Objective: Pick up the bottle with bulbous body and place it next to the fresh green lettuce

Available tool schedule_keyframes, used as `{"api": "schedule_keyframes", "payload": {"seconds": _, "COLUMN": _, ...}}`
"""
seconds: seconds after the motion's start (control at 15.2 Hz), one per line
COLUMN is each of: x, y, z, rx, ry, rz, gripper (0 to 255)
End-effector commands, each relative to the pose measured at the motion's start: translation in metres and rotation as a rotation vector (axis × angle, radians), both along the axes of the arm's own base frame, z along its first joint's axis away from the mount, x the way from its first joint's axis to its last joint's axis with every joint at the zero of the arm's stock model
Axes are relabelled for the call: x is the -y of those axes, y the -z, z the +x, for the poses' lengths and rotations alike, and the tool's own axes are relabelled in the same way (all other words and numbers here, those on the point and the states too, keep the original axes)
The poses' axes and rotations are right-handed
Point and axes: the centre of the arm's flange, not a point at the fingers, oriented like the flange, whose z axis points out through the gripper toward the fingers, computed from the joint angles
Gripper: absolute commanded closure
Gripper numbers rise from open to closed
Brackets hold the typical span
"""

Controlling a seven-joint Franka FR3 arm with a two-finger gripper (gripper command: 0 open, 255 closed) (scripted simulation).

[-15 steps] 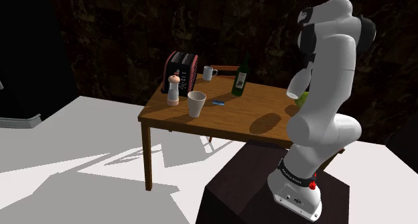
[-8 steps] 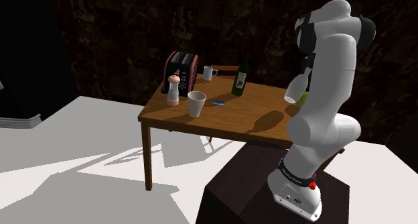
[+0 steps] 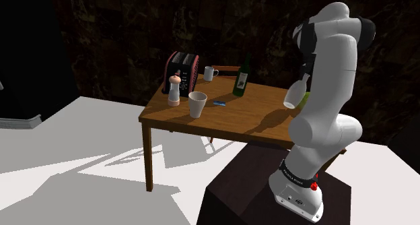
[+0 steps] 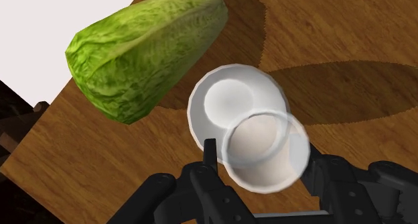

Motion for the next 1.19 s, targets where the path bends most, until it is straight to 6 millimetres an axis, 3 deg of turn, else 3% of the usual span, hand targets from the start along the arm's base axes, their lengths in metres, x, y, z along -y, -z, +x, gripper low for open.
{"api": "schedule_keyframes", "payload": {"seconds": 0.0, "x": 0.0, "y": 0.01, "z": -0.001, "rx": 0.0, "ry": 0.0, "rz": -0.001, "gripper": 255}}
{"api": "schedule_keyframes", "payload": {"seconds": 0.13, "x": 0.0, "y": 0.023, "z": -0.001, "rx": 0.0, "ry": 0.0, "rz": -0.001, "gripper": 255}}
{"api": "schedule_keyframes", "payload": {"seconds": 0.66, "x": 0.0, "y": 0.023, "z": -0.001, "rx": 0.0, "ry": 0.0, "rz": -0.001, "gripper": 255}}
{"api": "schedule_keyframes", "payload": {"seconds": 0.73, "x": 0.0, "y": 0.023, "z": -0.001, "rx": 0.0, "ry": 0.0, "rz": -0.001, "gripper": 0}}
{"api": "schedule_keyframes", "payload": {"seconds": 1.06, "x": 0.0, "y": 0.023, "z": -0.001, "rx": 0.0, "ry": 0.0, "rz": -0.001, "gripper": 0}}
{"api": "schedule_keyframes", "payload": {"seconds": 1.12, "x": 0.0, "y": 0.01, "z": 0.001, "rx": 0.0, "ry": 0.0, "rz": -0.001, "gripper": 0}}
